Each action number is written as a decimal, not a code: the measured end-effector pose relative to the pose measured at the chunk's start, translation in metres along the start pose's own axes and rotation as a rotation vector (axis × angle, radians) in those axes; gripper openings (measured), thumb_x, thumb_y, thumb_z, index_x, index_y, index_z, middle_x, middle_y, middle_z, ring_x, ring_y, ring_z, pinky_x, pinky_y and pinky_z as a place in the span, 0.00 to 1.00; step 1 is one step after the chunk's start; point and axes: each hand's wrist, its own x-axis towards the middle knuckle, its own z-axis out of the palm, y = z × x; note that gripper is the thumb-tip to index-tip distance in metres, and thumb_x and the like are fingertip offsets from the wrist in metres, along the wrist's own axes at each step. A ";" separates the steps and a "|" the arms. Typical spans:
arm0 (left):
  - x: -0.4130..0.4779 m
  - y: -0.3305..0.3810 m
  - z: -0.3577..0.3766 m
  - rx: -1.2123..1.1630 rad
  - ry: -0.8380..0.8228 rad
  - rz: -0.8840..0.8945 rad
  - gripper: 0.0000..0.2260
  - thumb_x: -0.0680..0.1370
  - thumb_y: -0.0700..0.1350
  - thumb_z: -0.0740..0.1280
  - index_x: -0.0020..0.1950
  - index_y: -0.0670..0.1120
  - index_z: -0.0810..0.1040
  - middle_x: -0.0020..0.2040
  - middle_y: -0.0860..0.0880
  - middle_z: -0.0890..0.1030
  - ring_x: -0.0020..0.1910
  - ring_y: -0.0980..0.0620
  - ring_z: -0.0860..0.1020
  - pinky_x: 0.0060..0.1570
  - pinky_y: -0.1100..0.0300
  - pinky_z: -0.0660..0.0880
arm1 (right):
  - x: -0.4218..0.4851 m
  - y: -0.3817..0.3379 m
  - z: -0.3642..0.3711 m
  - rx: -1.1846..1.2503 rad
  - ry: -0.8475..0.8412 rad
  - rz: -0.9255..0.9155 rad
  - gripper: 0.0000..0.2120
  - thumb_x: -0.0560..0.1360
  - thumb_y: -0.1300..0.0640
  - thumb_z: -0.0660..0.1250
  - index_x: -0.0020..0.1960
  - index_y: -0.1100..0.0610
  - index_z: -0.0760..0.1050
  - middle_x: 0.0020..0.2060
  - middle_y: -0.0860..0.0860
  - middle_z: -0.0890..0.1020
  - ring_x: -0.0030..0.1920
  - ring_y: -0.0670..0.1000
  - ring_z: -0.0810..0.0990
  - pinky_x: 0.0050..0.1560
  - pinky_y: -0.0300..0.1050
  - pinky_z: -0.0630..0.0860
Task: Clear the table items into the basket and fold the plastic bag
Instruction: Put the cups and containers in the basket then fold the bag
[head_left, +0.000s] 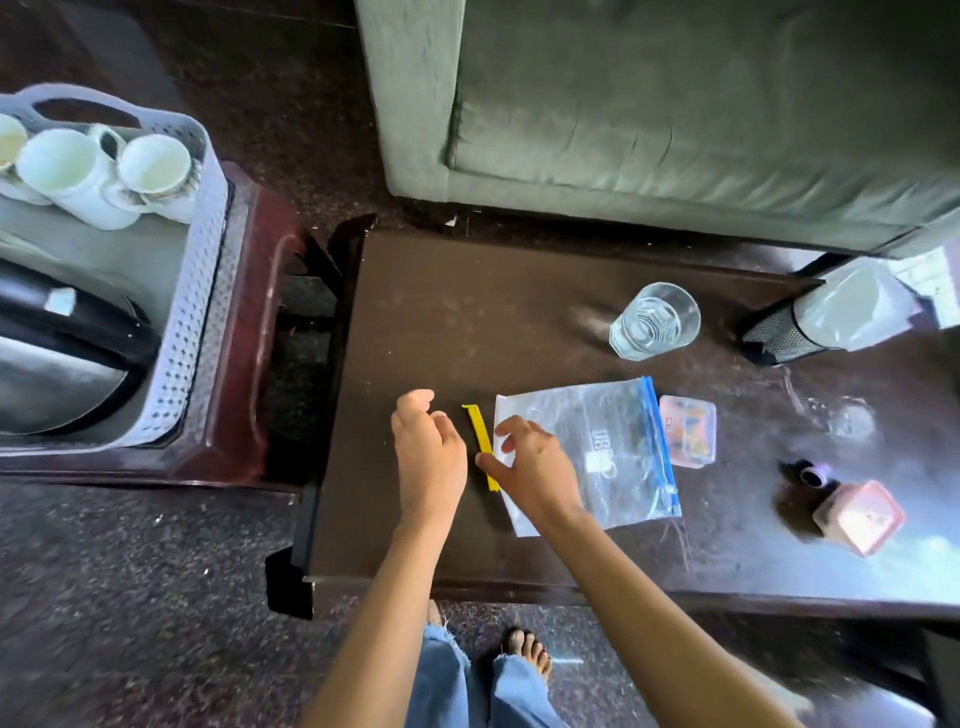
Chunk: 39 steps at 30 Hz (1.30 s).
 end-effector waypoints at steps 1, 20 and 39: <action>-0.002 -0.003 0.002 0.001 0.001 -0.007 0.14 0.80 0.35 0.55 0.65 0.40 0.69 0.64 0.41 0.72 0.62 0.47 0.72 0.50 0.74 0.60 | -0.001 0.001 0.004 -0.026 -0.011 0.006 0.19 0.74 0.45 0.68 0.61 0.54 0.73 0.54 0.50 0.79 0.52 0.52 0.80 0.42 0.43 0.73; 0.029 -0.012 -0.053 -0.096 0.137 -0.043 0.14 0.79 0.34 0.56 0.64 0.38 0.69 0.63 0.39 0.72 0.59 0.46 0.74 0.51 0.72 0.61 | 0.030 -0.069 -0.006 0.078 0.124 -0.036 0.07 0.72 0.49 0.68 0.45 0.53 0.78 0.37 0.48 0.82 0.42 0.55 0.81 0.42 0.48 0.78; 0.118 -0.028 -0.137 -0.178 0.186 -0.102 0.11 0.79 0.34 0.55 0.59 0.37 0.70 0.56 0.40 0.78 0.57 0.44 0.76 0.46 0.72 0.62 | 0.175 -0.363 -0.030 -0.634 -0.088 -1.050 0.10 0.71 0.60 0.68 0.50 0.52 0.80 0.51 0.52 0.80 0.52 0.56 0.78 0.43 0.48 0.73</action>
